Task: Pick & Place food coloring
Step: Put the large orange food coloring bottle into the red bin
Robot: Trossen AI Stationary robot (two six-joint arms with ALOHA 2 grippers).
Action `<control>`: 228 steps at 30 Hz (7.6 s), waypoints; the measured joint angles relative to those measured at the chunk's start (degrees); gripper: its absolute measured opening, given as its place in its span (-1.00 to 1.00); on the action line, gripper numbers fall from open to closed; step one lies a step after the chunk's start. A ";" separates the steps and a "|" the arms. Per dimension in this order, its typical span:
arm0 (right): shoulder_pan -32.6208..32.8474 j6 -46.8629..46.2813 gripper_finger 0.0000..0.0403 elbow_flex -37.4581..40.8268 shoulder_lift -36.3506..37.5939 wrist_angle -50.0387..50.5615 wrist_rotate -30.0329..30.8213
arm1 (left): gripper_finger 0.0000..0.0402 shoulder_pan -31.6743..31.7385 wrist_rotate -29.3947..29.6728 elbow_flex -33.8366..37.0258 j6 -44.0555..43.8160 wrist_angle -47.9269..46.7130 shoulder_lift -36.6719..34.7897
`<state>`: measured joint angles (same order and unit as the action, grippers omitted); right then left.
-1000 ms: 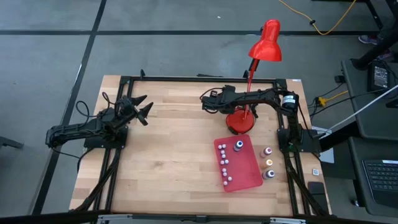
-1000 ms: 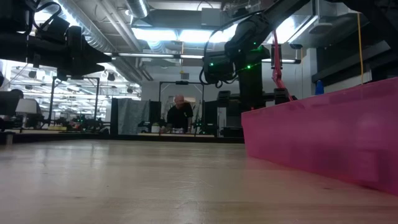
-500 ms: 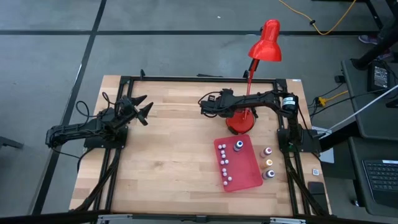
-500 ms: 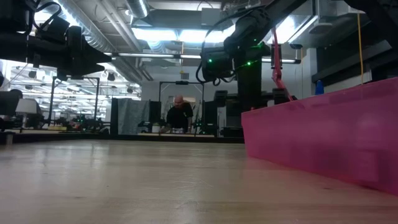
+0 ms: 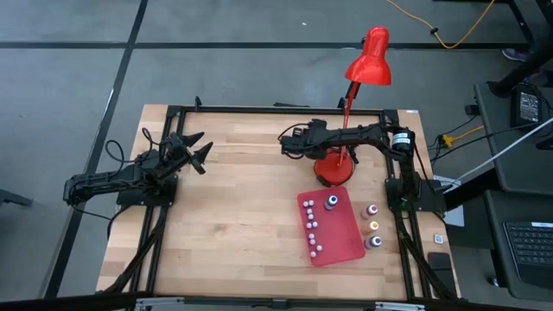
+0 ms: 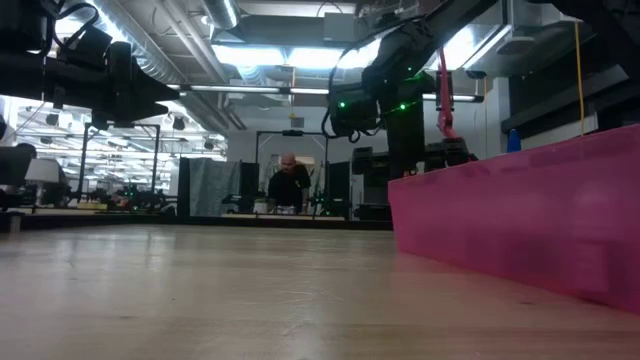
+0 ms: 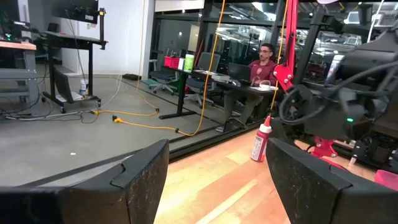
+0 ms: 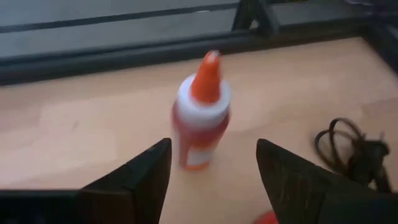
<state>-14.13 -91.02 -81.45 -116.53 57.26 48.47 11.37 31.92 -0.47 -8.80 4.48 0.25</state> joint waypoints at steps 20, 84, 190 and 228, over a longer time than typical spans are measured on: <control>-5.17 7.53 0.13 0.00 0.07 -3.00 3.95 | 0.32 0.00 -0.01 0.00 0.00 -0.01 0.00; 1.20 13.68 -0.74 -1.12 -3.08 -12.69 -2.82 | 0.32 -0.01 0.00 0.00 0.00 0.01 0.00; -10.87 27.04 0.45 -30.26 -8.63 15.98 -15.86 | 0.32 -0.01 -0.01 -0.02 0.00 0.01 -0.02; -11.72 27.06 -0.14 -23.06 -8.72 6.71 -17.45 | 0.32 0.00 -0.02 0.00 0.00 0.01 -0.02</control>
<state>-25.85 -63.97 -104.51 -125.25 63.97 31.03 11.37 31.90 -0.47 -8.80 4.49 0.23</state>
